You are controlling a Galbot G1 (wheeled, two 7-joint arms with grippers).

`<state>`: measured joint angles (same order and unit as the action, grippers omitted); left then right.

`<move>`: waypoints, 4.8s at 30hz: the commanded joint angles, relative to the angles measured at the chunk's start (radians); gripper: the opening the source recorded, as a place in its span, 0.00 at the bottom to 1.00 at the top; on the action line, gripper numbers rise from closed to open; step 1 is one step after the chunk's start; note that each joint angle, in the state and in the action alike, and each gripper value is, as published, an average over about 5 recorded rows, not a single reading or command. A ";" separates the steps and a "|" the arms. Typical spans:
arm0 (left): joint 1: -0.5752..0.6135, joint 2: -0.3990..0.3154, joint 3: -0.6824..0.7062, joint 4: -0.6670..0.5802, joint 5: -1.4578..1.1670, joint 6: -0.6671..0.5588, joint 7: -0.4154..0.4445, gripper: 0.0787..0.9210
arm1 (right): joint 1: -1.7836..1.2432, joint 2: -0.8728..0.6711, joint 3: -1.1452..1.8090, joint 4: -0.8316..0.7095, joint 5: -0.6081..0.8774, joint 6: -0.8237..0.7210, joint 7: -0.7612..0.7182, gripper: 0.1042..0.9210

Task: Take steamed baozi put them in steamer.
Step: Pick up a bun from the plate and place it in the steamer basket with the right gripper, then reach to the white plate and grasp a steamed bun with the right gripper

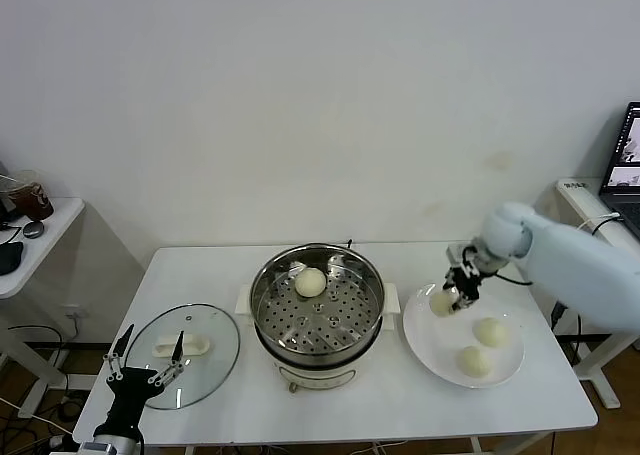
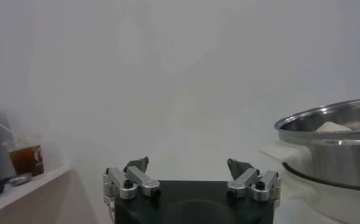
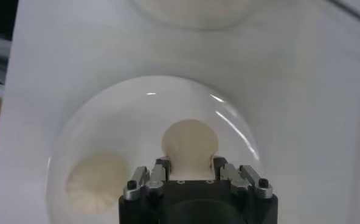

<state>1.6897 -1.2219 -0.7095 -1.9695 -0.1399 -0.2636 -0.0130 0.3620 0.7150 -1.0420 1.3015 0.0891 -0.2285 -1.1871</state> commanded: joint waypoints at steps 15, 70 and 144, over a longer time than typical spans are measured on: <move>-0.038 0.022 -0.001 0.023 -0.003 -0.003 -0.004 0.88 | 0.434 0.435 -0.340 0.141 0.501 -0.318 0.161 0.44; -0.030 0.009 -0.024 0.026 -0.008 -0.025 -0.001 0.88 | 0.446 0.209 -0.301 0.303 0.381 -0.285 -0.014 0.88; 0.033 -0.032 -0.064 -0.008 0.029 -0.024 -0.002 0.88 | -0.509 -0.153 0.345 0.107 -0.293 0.011 0.020 0.51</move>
<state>1.7223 -1.2538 -0.7746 -1.9767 -0.1111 -0.2874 -0.0152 -0.1693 0.5625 -0.7013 1.4103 -0.2033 -0.2165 -1.1643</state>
